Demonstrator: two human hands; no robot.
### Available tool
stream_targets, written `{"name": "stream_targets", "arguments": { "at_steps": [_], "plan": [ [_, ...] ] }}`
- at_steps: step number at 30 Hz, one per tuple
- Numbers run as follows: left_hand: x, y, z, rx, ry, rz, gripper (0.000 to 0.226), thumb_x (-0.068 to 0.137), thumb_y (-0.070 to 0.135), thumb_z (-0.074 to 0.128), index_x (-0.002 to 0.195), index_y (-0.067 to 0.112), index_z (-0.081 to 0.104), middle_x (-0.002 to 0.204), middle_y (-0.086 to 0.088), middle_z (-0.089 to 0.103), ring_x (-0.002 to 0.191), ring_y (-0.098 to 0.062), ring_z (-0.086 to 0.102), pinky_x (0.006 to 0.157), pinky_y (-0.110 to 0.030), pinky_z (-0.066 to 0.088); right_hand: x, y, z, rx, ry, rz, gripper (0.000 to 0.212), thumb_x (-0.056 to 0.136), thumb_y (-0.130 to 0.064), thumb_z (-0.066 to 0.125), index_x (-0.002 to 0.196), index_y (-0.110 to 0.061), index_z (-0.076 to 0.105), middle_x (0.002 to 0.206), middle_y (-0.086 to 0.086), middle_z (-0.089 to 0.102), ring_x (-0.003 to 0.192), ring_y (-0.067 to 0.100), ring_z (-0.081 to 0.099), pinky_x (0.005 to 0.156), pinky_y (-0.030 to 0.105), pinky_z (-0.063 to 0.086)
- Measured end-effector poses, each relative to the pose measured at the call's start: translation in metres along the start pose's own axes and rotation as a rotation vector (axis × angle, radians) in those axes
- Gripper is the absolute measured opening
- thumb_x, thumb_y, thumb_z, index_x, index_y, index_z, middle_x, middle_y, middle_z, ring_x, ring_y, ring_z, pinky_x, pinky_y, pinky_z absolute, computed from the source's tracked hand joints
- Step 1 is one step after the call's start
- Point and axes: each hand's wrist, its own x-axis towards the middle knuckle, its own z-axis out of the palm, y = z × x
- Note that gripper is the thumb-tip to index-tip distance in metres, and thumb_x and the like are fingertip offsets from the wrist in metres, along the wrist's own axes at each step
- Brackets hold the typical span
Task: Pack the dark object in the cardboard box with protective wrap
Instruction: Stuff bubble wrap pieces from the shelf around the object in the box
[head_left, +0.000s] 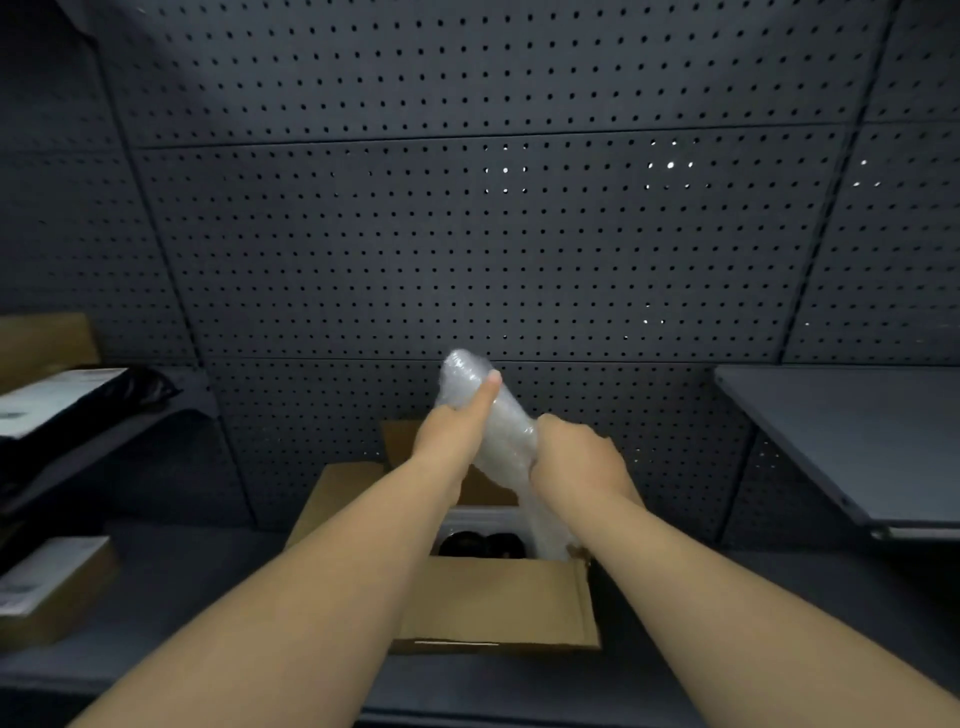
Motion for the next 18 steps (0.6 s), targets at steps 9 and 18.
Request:
{"name": "stream_targets", "arguments": {
  "at_steps": [9, 18],
  "plan": [
    [0.013, -0.013, 0.011, -0.002, 0.127, -0.034, 0.022, 0.090, 0.008, 0.053, 0.112, 0.006, 0.057, 0.098, -0.011, 0.062, 0.092, -0.027, 0.059, 0.076, -0.034, 0.051, -0.007, 0.003, 0.029, -0.170, -0.062, -0.282, 0.036, 0.091, -0.007, 0.049, 0.126, -0.011, 0.041, 0.110, 0.011, 0.063, 0.095, 0.031, 0.063, 0.058, 0.032, 0.037],
    [0.020, -0.023, -0.019, 0.444, 0.044, 0.140, 0.018, 0.091, 0.007, 0.048, 0.104, 0.008, 0.060, 0.101, -0.013, 0.063, 0.096, -0.029, 0.060, 0.083, -0.036, 0.049, 0.028, 0.026, 0.042, 0.064, -0.038, -0.287, 0.023, 0.081, -0.012, 0.054, 0.098, -0.026, 0.062, 0.099, -0.004, 0.066, 0.094, 0.020, 0.062, 0.079, 0.032, 0.051]
  ]
}}
